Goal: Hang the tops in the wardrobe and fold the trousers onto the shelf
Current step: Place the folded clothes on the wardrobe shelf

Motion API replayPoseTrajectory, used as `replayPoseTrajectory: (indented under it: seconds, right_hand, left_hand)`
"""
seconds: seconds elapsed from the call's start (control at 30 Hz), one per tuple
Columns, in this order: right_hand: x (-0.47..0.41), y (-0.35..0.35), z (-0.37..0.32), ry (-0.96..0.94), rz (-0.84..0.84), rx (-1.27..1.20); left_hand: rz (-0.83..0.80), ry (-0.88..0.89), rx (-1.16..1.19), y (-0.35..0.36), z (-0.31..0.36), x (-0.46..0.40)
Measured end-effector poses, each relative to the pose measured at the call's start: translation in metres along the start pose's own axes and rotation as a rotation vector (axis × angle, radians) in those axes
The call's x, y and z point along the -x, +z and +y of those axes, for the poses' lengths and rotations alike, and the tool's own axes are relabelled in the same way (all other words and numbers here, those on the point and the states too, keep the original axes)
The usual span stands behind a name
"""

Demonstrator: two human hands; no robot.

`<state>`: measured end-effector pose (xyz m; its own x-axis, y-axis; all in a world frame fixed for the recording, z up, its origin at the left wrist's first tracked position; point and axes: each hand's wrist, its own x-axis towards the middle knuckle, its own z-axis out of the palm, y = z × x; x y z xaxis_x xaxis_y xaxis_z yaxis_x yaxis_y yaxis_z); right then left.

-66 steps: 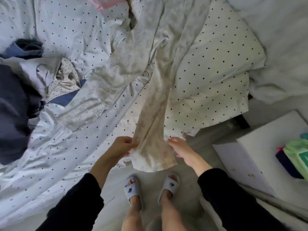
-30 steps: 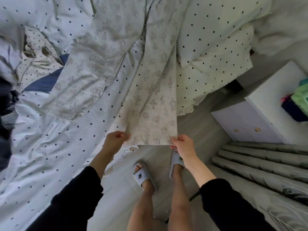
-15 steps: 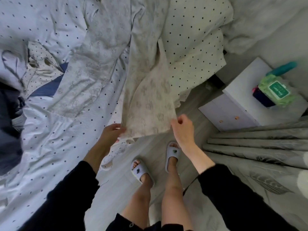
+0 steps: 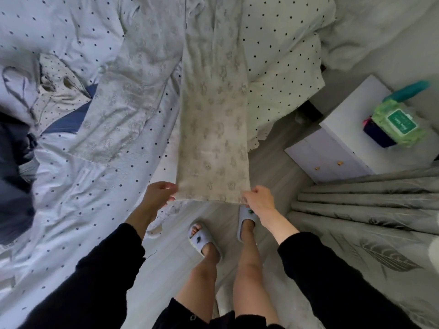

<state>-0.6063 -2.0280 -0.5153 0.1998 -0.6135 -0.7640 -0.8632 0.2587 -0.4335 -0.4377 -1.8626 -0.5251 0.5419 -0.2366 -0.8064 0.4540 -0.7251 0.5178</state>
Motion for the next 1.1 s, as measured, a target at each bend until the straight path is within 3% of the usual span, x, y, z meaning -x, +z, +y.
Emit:
replayPoseTrajectory:
  seconds: [0.17, 0.3, 0.5, 0.63, 0.77, 0.97, 1.1]
  right_hand:
    - [-0.019, 0.015, 0.019, 0.094, -0.150, 0.109]
    - [-0.022, 0.025, 0.001, 0.038, -0.157, 0.211]
    - [-0.026, 0.059, -0.049, -0.084, -0.226, 0.198]
    - [-0.029, 0.097, -0.094, -0.107, -0.334, 0.168]
    - [-0.031, 0.142, -0.149, -0.075, -0.480, 0.144]
    - [-0.020, 0.190, -0.187, -0.064, -0.574, 0.052]
    - [-0.017, 0.231, -0.196, 0.016, -0.503, -0.003]
  left_hand:
    - [0.005, 0.036, -0.111, -0.004, -0.015, -0.015]
    - [-0.019, 0.015, -0.161, -0.021, -0.023, -0.017]
    - [0.130, 0.067, -0.171, -0.068, -0.021, -0.029]
    - [0.285, 0.071, -0.054, -0.103, -0.011, -0.045]
    - [0.449, -0.037, 0.032, -0.147, -0.003, -0.077]
    - [0.402, -0.294, 0.400, -0.187, -0.006, -0.111]
    - [0.365, -0.351, 0.584, -0.211, -0.007, -0.135]
